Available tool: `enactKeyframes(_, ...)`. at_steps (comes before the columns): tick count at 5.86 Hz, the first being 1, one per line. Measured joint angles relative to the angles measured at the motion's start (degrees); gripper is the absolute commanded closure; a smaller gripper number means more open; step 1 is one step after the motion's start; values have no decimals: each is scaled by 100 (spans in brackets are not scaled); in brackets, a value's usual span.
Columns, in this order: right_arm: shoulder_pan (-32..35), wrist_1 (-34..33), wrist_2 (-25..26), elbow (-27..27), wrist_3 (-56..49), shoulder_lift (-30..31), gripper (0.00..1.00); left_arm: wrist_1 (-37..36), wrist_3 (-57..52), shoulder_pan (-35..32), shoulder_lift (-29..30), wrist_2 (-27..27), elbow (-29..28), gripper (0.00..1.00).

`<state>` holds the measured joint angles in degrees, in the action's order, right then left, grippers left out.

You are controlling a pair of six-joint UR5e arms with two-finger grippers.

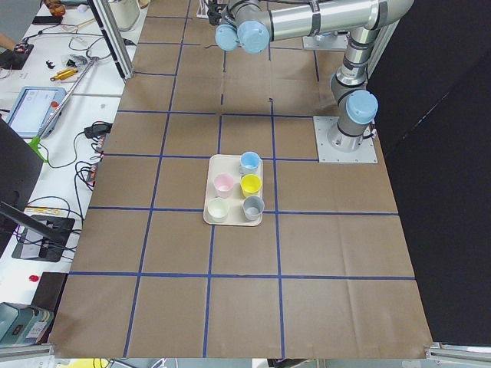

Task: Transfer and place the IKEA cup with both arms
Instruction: 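Open the right gripper and pull it back while the left gripper holds the cup, then carry the cup with the left gripper down toward the white tray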

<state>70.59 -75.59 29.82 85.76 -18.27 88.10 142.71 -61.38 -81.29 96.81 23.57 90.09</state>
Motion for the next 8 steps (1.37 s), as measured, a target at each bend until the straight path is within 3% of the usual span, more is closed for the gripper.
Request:
enactKeyframes(2, 230, -1403, 1959, -157, 1763, 57, 0, -1007, 1019, 12, -32, 1329, 14, 100)
enactKeyframes(5, 1487, -1797, 4961, -178, 2569, -75, 0, -2707, 3970, -78, -161, 2977, 73, 100)
enactKeyframes(6, 1835, -1825, 5501, -163, 2656, -162, 0, -3338, 4692, -92, -217, 3632, 113, 100)
enactKeyframes(8, 2058, -1815, 5939, -136, 2619, -221, 0, -4181, 5618, -30, -155, 5211, 155, 100)
